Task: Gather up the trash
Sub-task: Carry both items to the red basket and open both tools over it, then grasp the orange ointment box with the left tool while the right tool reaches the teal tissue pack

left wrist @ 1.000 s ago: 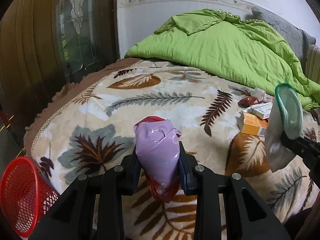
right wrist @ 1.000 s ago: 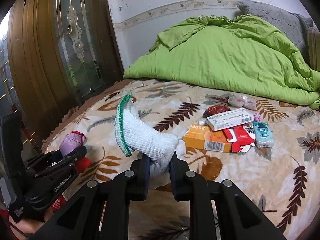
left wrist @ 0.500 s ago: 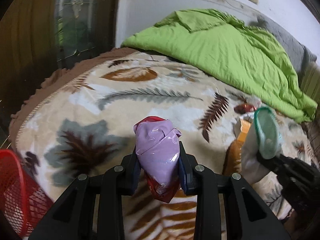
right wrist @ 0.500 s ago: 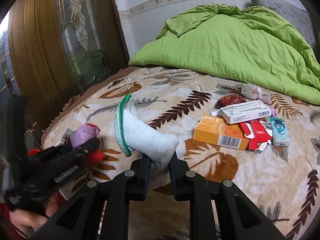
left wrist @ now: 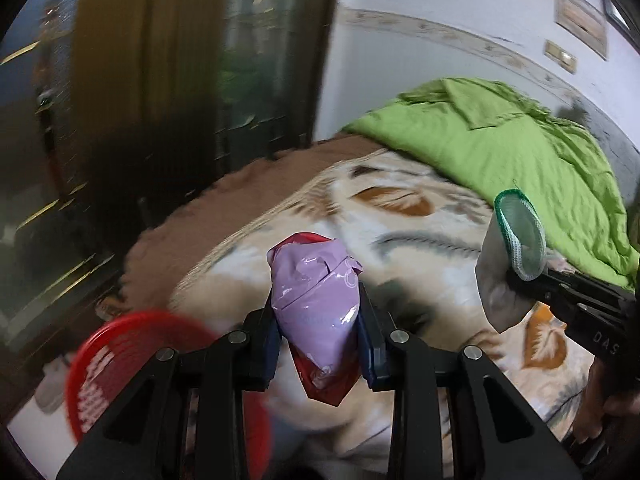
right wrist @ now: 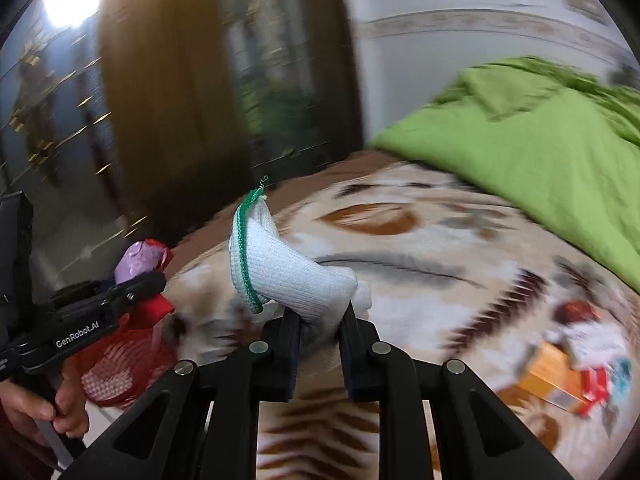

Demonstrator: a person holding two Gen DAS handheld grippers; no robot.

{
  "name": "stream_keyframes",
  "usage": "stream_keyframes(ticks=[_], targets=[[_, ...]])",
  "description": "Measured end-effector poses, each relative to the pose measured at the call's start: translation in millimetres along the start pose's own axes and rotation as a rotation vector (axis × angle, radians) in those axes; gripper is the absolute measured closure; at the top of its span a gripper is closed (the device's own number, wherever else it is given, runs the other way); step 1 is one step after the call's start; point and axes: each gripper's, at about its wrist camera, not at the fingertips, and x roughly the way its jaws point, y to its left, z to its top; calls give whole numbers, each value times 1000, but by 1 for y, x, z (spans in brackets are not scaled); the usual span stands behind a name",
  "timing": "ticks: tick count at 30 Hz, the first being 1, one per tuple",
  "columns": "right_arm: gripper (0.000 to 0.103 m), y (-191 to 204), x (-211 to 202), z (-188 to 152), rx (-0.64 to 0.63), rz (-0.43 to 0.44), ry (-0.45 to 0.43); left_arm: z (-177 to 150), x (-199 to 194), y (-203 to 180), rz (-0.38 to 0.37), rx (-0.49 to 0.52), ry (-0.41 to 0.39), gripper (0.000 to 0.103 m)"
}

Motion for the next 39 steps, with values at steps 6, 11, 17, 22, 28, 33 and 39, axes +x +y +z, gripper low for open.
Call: stream_keyframes(ticks=[6, 11, 17, 22, 28, 33, 39], targets=[[84, 77, 33, -8, -121, 165, 94, -40, -12, 82, 105, -182, 70, 72], [84, 131, 65, -16, -182, 272, 162, -58, -14, 123, 155, -259, 109, 72], [81, 174, 99, -17, -217, 361, 226, -62, -20, 149, 190, -311, 102, 56], [49, 192, 111, -17, -186, 376, 242, -63, -25, 156, 203, -335, 98, 44], [49, 156, 87, -11, -115, 360, 173, -54, -25, 141, 184, -296, 87, 44], [49, 112, 61, -11, -30, 308, 137, -47, -24, 113, 146, -232, 85, 44], [49, 44, 23, -19, 59, 197, 68, -35, -13, 53, 76, -98, 104, 44]])
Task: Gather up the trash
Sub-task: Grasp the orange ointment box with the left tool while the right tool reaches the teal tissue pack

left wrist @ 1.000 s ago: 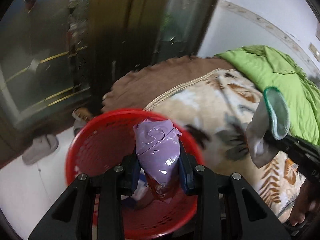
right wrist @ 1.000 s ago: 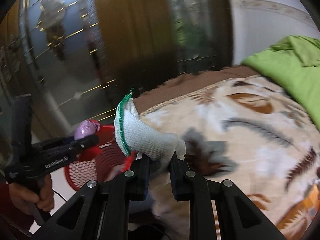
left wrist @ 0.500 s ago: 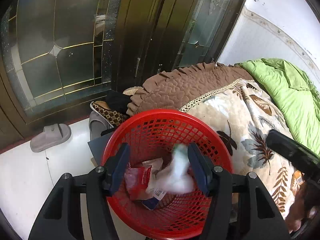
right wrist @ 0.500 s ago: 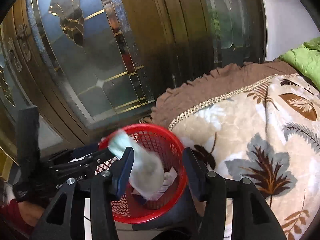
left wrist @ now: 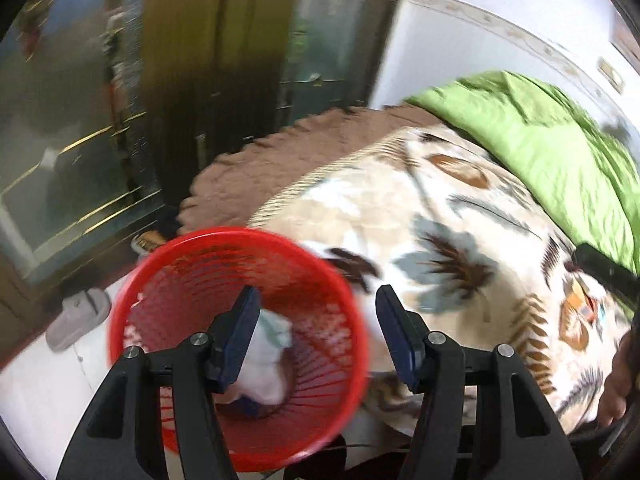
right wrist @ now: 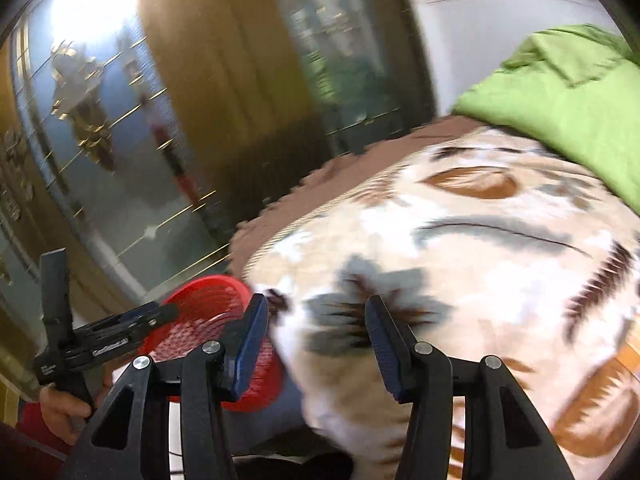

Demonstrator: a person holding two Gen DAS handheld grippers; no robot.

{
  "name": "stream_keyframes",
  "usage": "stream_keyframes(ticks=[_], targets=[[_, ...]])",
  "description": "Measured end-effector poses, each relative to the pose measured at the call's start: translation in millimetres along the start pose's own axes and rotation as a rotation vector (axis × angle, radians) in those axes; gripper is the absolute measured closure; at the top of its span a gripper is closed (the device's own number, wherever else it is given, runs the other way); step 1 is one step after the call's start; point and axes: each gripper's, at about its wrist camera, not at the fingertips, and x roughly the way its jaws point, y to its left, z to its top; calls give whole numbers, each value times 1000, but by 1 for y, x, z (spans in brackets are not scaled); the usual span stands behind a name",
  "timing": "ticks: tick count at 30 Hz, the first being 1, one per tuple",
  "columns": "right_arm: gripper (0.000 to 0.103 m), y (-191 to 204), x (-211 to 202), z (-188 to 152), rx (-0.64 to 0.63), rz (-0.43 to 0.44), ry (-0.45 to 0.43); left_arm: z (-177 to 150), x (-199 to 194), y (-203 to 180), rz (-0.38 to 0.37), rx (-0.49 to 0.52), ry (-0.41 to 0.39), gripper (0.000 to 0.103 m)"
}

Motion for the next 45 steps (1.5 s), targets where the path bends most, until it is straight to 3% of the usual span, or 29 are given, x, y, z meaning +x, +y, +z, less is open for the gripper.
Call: stream_keyframes(ticks=[6, 12, 14, 17, 20, 25, 28, 32, 37, 40, 45], targets=[[49, -87, -61, -5, 171, -122, -124, 17, -2, -87, -91, 176, -30, 44], [49, -183, -125, -18, 374, -317, -259, 22, 4, -187, -221, 365, -22, 44], [49, -219, -144, -31, 446, -423, -286, 19, 9, -216, -255, 411, -13, 44], [49, -259, -160, -49, 562, -521, -273, 10, 19, -260, -310, 481, 23, 44], [49, -294, -180, -66, 714, -561, -276, 0, 31, -302, -367, 548, 68, 44], [49, -341, -211, -94, 913, -687, -290, -13, 72, -369, -470, 652, 196, 44], [49, -361, -218, -112, 1039, -671, -306, -14, 94, -398, -530, 695, 231, 44], [49, -363, -221, -118, 1079, -660, -312, -11, 133, -437, -570, 738, 267, 44], [49, -367, -225, -121, 1088, -685, -331, -1, 178, -461, -598, 664, 328, 44], [49, -379, -225, -124, 1109, -688, -329, -6, 192, -473, -665, 646, 387, 44], [49, -392, -221, -125, 1113, -671, -312, -40, 169, -476, -716, 832, 362, 39]])
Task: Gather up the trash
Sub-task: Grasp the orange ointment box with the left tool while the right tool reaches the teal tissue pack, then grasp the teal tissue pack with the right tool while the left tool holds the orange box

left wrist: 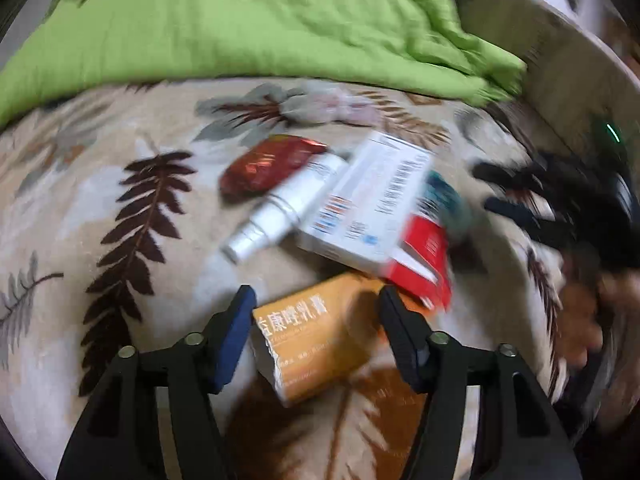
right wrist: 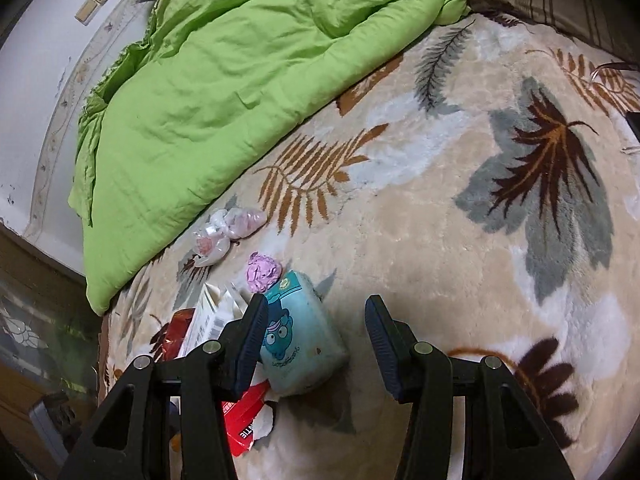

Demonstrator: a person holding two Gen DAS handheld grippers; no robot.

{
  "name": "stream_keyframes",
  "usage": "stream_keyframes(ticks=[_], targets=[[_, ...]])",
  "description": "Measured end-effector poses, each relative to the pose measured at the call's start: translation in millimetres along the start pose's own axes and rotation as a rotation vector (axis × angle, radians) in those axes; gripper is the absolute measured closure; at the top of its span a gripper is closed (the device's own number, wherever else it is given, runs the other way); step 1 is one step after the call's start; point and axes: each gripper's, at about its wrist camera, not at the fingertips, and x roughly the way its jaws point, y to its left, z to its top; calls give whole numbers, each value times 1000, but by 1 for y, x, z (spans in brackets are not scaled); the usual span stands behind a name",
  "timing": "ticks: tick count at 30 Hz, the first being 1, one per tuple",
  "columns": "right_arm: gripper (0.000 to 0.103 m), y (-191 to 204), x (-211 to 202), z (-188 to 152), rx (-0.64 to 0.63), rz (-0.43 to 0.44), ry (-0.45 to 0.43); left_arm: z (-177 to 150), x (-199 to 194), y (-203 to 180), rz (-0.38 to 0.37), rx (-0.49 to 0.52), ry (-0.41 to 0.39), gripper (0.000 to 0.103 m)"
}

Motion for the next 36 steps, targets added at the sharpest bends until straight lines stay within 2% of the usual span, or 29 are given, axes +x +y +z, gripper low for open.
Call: stream_keyframes(ticks=[3, 5, 6, 8, 11, 13, 15, 18, 21, 23, 25, 29, 31, 33, 35, 36], targets=[[49, 3, 4, 1, -19, 10, 12, -17, -8, -16, -71, 74, 49, 38], [49, 3, 6, 1, -21, 8, 16, -34, -11, -32, -108, 151, 112, 37], [49, 3, 7, 1, -17, 9, 21, -38, -12, -37, -103, 176, 119, 37], [49, 2, 8, 0, -7, 9, 27, -44, -14, -48, -36, 223, 105, 37], [49, 4, 8, -1, -10, 11, 21, -35, -15, -50, 1, 190, 72, 36], [49, 5, 8, -2, -14, 9, 18, -24, -11, -51, 53, 174, 40, 35], [49, 4, 8, -2, -11, 8, 21, -10, 4, -53, 74, 156, 59, 35], [49, 3, 8, -2, -14, -1, 17, -7, 16, -56, 116, 121, 63, 37], [49, 3, 11, -1, -23, -5, 28, -15, 11, -57, 147, 98, 13, 46], [49, 3, 13, -1, -34, -14, 30, -24, 1, -49, 168, 38, -5, 54], [49, 6, 16, -2, -57, -27, 35, -35, -12, -39, 177, -16, -18, 58], [48, 16, 30, -9, -131, -51, 86, -67, -46, -13, 307, -132, -70, 58], [49, 25, 33, -14, -200, -93, 85, -82, -59, 1, 368, -196, -116, 58], [62, 33, 35, -18, -258, -104, 83, -91, -63, 13, 380, -244, -143, 57], [62, 43, 37, -25, -329, -140, 89, -93, -59, 20, 392, -259, -134, 57], [67, 48, 37, -29, -372, -157, 82, -94, -58, 19, 396, -257, -139, 57]])
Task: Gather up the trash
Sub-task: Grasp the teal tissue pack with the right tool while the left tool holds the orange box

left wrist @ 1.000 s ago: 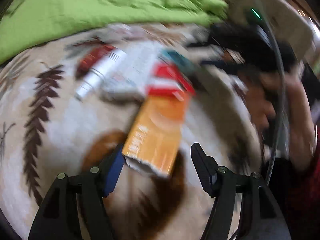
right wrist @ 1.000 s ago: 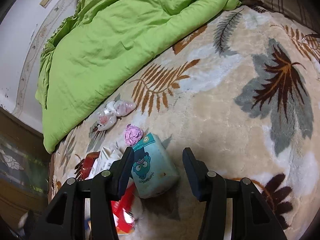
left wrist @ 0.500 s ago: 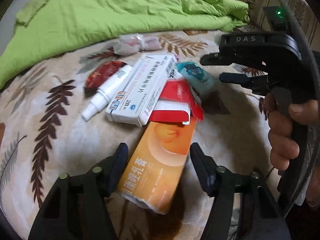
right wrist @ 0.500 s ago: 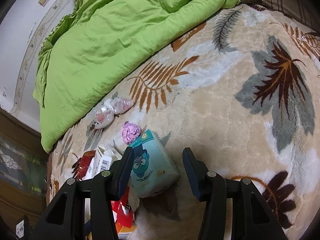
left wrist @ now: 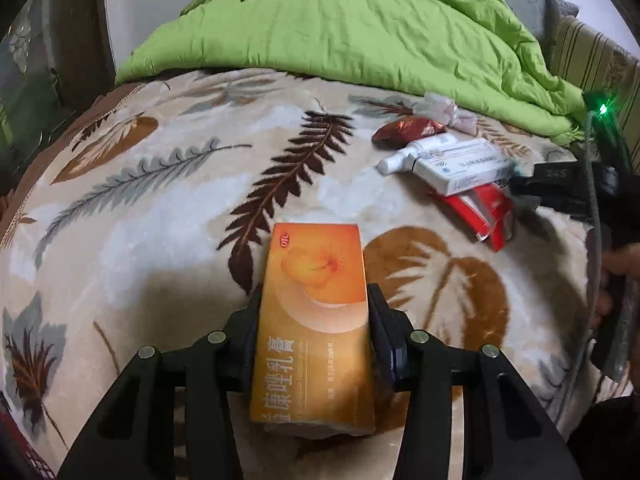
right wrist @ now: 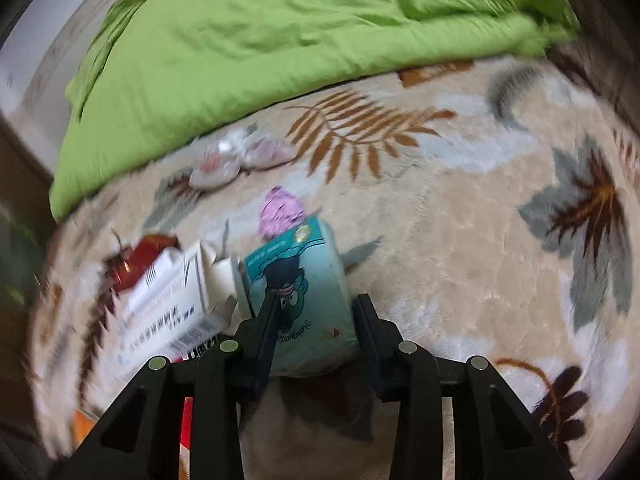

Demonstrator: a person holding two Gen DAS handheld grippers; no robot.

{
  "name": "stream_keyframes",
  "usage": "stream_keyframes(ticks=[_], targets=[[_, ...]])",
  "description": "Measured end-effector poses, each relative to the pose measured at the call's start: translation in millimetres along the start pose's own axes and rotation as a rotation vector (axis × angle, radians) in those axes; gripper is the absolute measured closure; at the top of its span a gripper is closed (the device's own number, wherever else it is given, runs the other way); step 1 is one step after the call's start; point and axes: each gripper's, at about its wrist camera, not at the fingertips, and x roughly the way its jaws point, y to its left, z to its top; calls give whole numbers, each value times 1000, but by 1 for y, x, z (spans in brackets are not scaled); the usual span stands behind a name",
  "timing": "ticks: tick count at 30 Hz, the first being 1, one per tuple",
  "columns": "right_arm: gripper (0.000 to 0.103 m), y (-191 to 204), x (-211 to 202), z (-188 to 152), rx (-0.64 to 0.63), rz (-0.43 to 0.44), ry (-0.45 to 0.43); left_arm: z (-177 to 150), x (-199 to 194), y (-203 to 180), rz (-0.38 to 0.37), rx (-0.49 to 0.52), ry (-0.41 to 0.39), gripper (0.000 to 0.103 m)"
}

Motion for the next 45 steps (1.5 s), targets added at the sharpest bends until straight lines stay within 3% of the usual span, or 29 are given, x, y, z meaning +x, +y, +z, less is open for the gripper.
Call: stream_keyframes(ticks=[3, 5, 8, 12, 16, 23, 26, 29, 45], targets=[[84, 11, -5, -5, -66, -16, -18, -1, 3, -1, 8, -1, -30, 57], [89, 15, -13, -7, -89, -26, -48, -1, 5, -1, 13, -5, -51, 58], [90, 14, -23, -7, -78, -39, -90, -2, 1, 3, 16, -30, -74, 58], [90, 17, -56, -6, -83, -61, -246, 1, -8, 16, 84, -74, -129, 58], [90, 29, -85, -9, -105, 28, -369, 5, -13, 28, 169, -88, -177, 58], [90, 94, -87, -43, -314, 250, -304, 9, -10, 45, 184, -147, -169, 58], [90, 128, -83, -65, -453, 211, -296, 8, -10, 45, 188, -147, -169, 58], [90, 142, -80, -77, -510, 202, -289, 8, -11, 45, 196, -133, -171, 58], [89, 145, -75, -86, -542, 188, -256, 7, -25, 37, 230, -87, -213, 58]])
